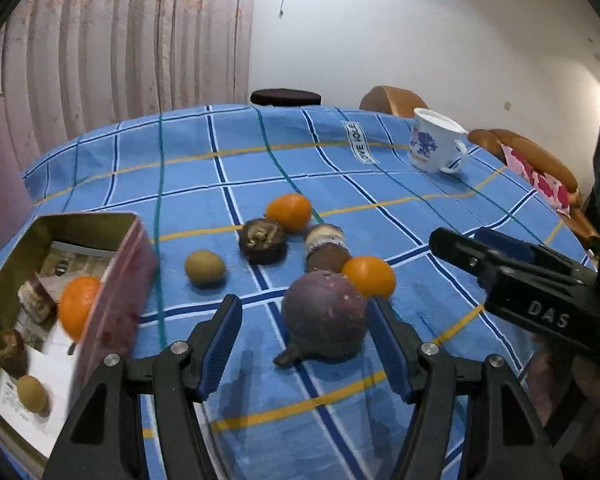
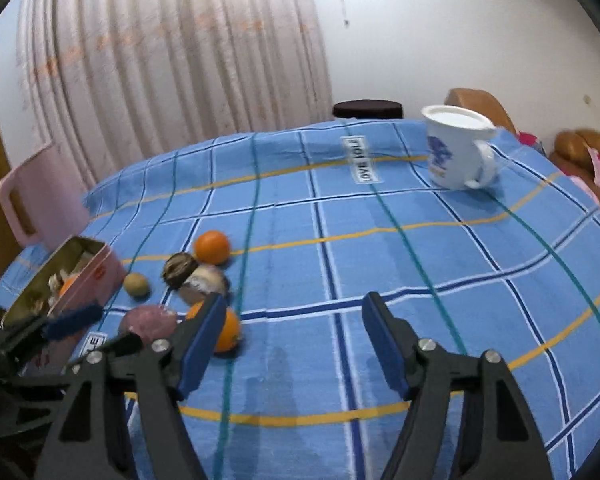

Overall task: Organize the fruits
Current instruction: 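Grasp the dark purple fruit with the left gripper while the right gripper grasps another orange, then carry the purple fruit and orange over the tin and lower them, then open both grippers to drop the purple fruit and orange into the tin, then grasp the brown kiwi with the right gripper while the left gripper approaches the cylindrical piece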

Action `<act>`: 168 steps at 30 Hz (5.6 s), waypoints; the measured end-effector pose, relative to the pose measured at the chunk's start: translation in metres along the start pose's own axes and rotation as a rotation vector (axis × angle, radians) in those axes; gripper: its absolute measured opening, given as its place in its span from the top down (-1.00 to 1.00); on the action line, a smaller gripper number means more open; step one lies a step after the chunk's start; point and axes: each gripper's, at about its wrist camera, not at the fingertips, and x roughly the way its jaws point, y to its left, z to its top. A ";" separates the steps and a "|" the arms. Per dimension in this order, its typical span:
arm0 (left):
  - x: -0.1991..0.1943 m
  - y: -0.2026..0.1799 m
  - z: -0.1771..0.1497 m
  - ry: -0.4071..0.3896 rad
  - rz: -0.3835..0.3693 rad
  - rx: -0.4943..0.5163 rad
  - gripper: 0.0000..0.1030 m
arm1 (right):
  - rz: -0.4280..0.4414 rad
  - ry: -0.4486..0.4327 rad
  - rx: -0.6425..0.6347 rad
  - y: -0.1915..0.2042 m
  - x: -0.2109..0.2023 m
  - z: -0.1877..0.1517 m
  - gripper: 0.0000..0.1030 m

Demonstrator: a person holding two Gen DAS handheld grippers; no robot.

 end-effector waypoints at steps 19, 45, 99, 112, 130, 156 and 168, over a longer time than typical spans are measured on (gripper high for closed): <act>-0.011 0.039 -0.002 -0.041 0.082 -0.126 -0.03 | 0.095 0.090 -0.158 0.047 0.023 -0.004 -0.37; -0.027 0.035 -0.004 -0.131 0.139 -0.115 -0.03 | 0.206 0.054 -0.187 0.056 0.014 -0.006 0.17; -0.077 0.047 -0.009 -0.313 0.285 -0.107 -0.03 | 0.226 -0.204 -0.328 0.088 -0.029 -0.008 0.17; -0.091 0.127 -0.017 -0.240 0.418 -0.223 -0.03 | 0.389 -0.135 -0.414 0.175 -0.006 0.011 0.17; -0.089 0.160 -0.035 -0.168 0.465 -0.266 -0.03 | 0.495 0.038 -0.525 0.232 0.034 -0.015 0.17; -0.099 0.136 -0.031 -0.232 0.439 -0.252 -0.58 | 0.202 0.008 -0.467 0.150 0.040 0.011 -0.22; -0.101 0.133 -0.015 -0.246 0.436 -0.250 -0.58 | 0.172 0.188 -0.521 0.174 0.099 0.010 0.41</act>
